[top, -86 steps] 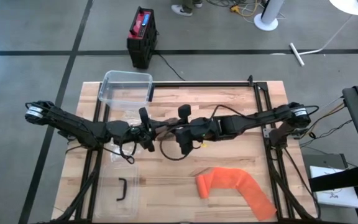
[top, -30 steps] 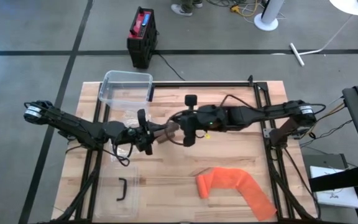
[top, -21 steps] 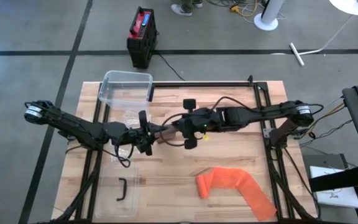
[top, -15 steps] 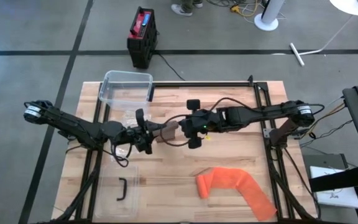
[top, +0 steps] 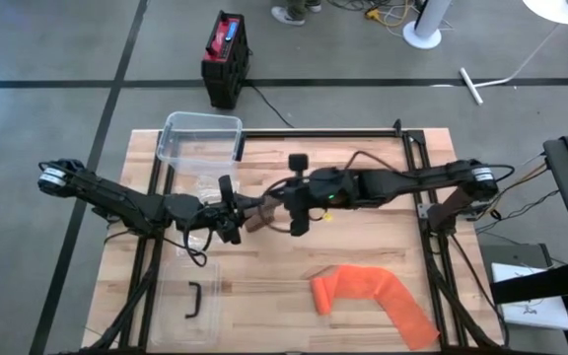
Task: Roll bandage
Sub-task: Roll the brown bandage
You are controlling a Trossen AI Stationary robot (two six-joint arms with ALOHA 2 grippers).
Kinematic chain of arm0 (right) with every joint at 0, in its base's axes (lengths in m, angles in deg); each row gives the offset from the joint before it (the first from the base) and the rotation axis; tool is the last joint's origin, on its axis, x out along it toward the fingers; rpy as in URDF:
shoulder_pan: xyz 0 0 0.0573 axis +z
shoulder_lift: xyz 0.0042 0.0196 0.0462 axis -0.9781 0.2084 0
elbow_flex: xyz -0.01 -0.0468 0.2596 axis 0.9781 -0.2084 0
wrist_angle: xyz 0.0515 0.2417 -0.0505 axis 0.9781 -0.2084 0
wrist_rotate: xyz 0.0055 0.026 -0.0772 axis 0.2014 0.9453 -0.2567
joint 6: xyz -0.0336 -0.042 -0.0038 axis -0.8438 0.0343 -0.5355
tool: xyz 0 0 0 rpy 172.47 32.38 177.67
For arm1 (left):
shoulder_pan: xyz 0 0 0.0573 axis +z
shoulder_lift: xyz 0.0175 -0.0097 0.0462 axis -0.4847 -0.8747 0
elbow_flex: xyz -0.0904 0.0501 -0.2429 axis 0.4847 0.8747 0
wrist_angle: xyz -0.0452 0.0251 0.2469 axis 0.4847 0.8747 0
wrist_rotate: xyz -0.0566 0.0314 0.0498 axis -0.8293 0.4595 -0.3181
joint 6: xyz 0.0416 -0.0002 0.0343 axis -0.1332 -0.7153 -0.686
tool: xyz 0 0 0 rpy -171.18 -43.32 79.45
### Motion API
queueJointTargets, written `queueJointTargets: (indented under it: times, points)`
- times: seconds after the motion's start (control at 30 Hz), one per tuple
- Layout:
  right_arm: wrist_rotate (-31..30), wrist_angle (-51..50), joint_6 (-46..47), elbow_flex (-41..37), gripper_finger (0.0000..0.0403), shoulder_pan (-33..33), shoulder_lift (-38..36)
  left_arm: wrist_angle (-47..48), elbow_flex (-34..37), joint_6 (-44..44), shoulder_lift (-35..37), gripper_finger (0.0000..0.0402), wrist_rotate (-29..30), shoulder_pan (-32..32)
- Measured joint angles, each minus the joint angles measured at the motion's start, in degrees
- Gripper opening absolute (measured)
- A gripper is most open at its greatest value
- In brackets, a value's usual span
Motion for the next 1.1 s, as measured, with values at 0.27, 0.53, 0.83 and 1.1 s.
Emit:
queueJointTargets:
  times: [0.27,0.53,0.83,1.1]
  points:
    - [-1.58,-4.69,-0.47,0.19,0.0002,0.25,4.42,0.55,0.13,0.0,-0.07,0.0053,4.57,-0.02]
    - [-6.25,-10.73,-3.2,0.11,0.0002,0.66,3.29,0.41,0.26,0.54,-0.13,0.0053,5.53,0.02]
    - [-8.79,-4.25,-6.88,3.02,0.0002,0.79,2.69,-0.89,-0.07,0.24,-0.2,0.0053,5.73,0.04]
    - [-8.34,-5.94,-8.68,3.04,0.0002,0.5,6.07,-0.02,0.02,-0.51,-0.28,0.0052,5.32,0.06]
